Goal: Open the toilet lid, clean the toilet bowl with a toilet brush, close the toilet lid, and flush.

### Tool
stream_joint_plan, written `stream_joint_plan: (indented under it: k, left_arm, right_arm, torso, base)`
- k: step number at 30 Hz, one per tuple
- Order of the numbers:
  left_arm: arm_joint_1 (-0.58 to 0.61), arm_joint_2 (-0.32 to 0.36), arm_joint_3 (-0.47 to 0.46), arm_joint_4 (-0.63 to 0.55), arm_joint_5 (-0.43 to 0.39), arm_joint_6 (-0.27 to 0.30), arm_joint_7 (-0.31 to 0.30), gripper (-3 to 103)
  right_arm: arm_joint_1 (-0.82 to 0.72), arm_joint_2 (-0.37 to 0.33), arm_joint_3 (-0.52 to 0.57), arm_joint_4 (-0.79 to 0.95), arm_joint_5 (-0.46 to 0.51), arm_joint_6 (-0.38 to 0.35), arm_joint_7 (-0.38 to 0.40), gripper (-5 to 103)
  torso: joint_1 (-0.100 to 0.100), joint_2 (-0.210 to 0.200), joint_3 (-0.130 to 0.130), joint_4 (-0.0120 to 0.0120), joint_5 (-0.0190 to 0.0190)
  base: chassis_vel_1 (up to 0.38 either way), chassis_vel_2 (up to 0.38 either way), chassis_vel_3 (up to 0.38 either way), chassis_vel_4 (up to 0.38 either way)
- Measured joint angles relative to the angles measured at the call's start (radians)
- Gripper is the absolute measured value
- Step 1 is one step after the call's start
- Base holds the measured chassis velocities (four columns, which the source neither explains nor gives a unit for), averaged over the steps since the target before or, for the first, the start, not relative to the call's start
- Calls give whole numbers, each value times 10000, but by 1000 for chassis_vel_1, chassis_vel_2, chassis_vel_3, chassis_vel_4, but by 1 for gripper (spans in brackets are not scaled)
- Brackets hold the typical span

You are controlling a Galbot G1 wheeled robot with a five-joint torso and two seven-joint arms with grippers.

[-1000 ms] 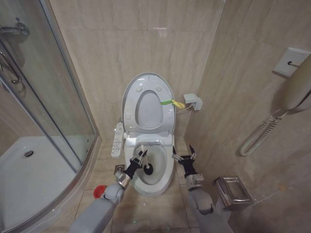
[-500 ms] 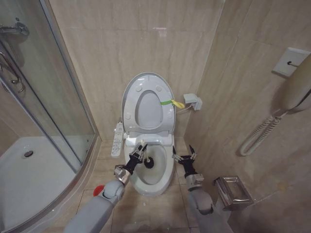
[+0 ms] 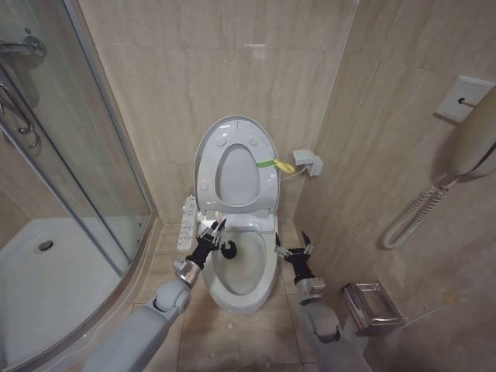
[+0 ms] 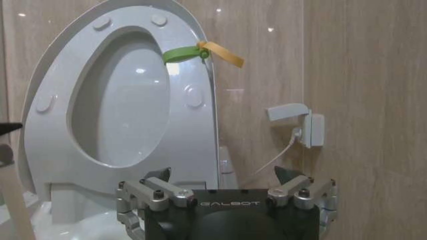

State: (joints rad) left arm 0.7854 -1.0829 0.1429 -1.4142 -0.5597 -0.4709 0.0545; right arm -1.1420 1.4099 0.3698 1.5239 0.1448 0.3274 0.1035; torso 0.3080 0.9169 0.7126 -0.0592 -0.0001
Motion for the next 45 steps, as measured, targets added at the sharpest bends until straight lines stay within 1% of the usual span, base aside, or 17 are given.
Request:
stream_joint_plan:
  k: [5, 6, 9, 10, 14, 17, 19, 22, 23, 26, 30, 32, 35, 36, 40, 41, 45]
  left_arm:
    - [350, 229, -10, -791, -11, 299, -262, 18]
    - [350, 229, -10, -791, -11, 299, -262, 18]
    - [747, 453, -153, -1466, 93, 559, -507, 18]
    - [747, 453, -153, -1466, 93, 559, -507, 18]
    - [1103, 734, -421, -1963, 235, 778, -726, 18]
    - [1628, 996, -809, -2477, 346, 979, -885, 18]
    - [1804, 1038, -955, -2657, 365, 1052, -938, 18]
    - [2503, 1098, -1366, -3217, 580, 1260, -1133, 18]
    - [2503, 1098, -1366, -3217, 580, 1260, -1133, 18]
    - [3234, 1239, -1826, -3699, 808, 1332, -1209, 18]
    - [3839, 1362, -2290, -4217, 979, 1369, -1336, 18]
    - [3980, 1373, -2372, -4322, 1019, 1383, -1365, 18]
    - [4713, 1397, -2850, -4815, 1279, 1390, -1458, 18]
    - [4713, 1397, -2850, -4815, 1279, 1390, -1458, 18]
    - [5726, 1322, -3690, -5447, 1565, 1372, -1505, 18]
    - [5726, 1322, -3690, -5447, 1565, 1372, -1505, 18]
    - [6635, 1278, -4513, -5920, 1735, 1319, -1482, 18]
  right_arm:
    - [0, 0, 0, 0, 0, 0, 1, 100]
    - [0, 0, 0, 0, 0, 0, 1, 100]
    - [0, 0, 0, 0, 0, 0, 0, 100]
    - [0, 0, 0, 0, 0, 0, 0, 100]
    - [0, 0, 0, 0, 0, 0, 0, 100]
    - [0, 0, 0, 0, 0, 0, 0, 100]
    - [0, 0, 0, 0, 0, 0, 0, 100]
    - [0, 0, 0, 0, 0, 0, 0, 100]
    - [0, 0, 0, 0, 0, 0, 0, 100]
    - [0, 0, 0, 0, 0, 0, 0, 100]
    - [0, 0, 0, 0, 0, 0, 0, 100]
    - [0, 0, 0, 0, 0, 0, 0, 100]
    - [0, 0, 0, 0, 0, 0, 0, 100]
    - [0, 0, 0, 0, 0, 0, 0, 100]
    - [0, -1, 1, 0, 0, 0, 1, 100]
    - [0, -1, 1, 0, 0, 0, 1, 100]
    - [0, 0, 0, 0, 0, 0, 0, 100]
  torso:
    - [0, 0, 0, 0, 0]
    - [0, 0, 0, 0, 0]
    - [-1, 0, 0, 0, 0]
    - [-1, 0, 0, 0, 0]
    - [-1, 0, 0, -1, 0]
    - [-1, 0, 0, 1, 0]
    - [-1, 0, 0, 2, 0]
    - [-1, 0, 0, 0, -1]
    - [-1, 0, 0, 0, -1]
    - [-1, 0, 0, 1, 0]
    - [-2, 1, 0, 0, 1]
    - [-1, 1, 0, 0, 0]
    - [0, 1, 0, 0, 1]
    - [0, 1, 0, 0, 1]
    - [-1, 1, 0, 1, 0]
    - [-1, 1, 0, 1, 0]
    - [-1, 1, 0, 0, 1]
  base:
    - [0, 0, 0, 0]
    - [0, 0, 0, 0]
    - [0, 0, 0, 0]
    - [0, 0, 0, 0]
    - [0, 0, 0, 0]
    - [0, 0, 0, 0]
    - [0, 0, 0, 0]
    - [0, 0, 0, 0]
    - [0, 0, 0, 0]
    - [0, 0, 0, 0]
    - [0, 0, 0, 0]
    - [0, 0, 0, 0]
    - [0, 0, 0, 0]
    - [0, 0, 0, 0]
    - [0, 0, 0, 0]
    - [0, 0, 0, 0]
    - [0, 0, 0, 0]
